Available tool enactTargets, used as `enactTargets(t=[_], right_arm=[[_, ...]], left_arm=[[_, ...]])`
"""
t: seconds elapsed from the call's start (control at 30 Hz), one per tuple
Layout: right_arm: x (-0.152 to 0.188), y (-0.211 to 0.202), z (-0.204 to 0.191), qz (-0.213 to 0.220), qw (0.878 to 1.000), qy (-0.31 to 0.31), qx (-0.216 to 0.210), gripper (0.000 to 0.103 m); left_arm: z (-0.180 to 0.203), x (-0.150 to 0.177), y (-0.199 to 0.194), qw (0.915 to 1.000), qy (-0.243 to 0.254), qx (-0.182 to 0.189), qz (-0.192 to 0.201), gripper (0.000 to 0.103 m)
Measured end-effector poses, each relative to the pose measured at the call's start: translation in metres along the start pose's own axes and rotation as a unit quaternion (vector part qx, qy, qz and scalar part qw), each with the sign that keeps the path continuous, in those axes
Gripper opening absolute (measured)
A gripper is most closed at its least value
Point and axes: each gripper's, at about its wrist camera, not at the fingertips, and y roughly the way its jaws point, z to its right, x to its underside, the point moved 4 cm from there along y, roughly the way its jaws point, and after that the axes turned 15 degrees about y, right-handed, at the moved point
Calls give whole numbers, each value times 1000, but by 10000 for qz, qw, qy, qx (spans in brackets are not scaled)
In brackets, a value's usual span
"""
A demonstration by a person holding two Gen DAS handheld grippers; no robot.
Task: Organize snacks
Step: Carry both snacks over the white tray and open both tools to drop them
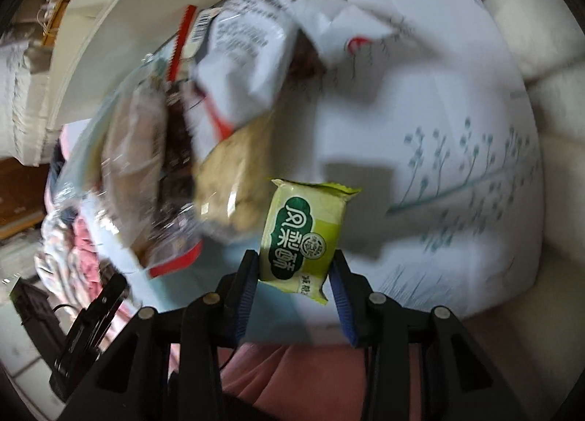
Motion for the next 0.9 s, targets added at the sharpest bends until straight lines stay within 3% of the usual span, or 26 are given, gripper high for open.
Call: enactTargets(t=[0.23, 0.43, 0.67, 0.9], right_arm=[[46, -26, -16, 17, 9984, 45, -559, 40], [55, -58, -51, 456, 9947, -115, -916, 40], [26, -96, -95, 1146, 9848, -288, -1272, 40], [-4, -145, -88, 1985, 9686, -702, -1322, 40]], left_arm=[[-4, -35, -49, 9978, 334, 356, 455, 52], [18, -71, -76, 9917, 819, 503, 851, 53], [45, -115, -94, 9819, 1302, 668, 1201, 53], [75, -151, -102, 9738, 1572, 762, 1457, 53]])
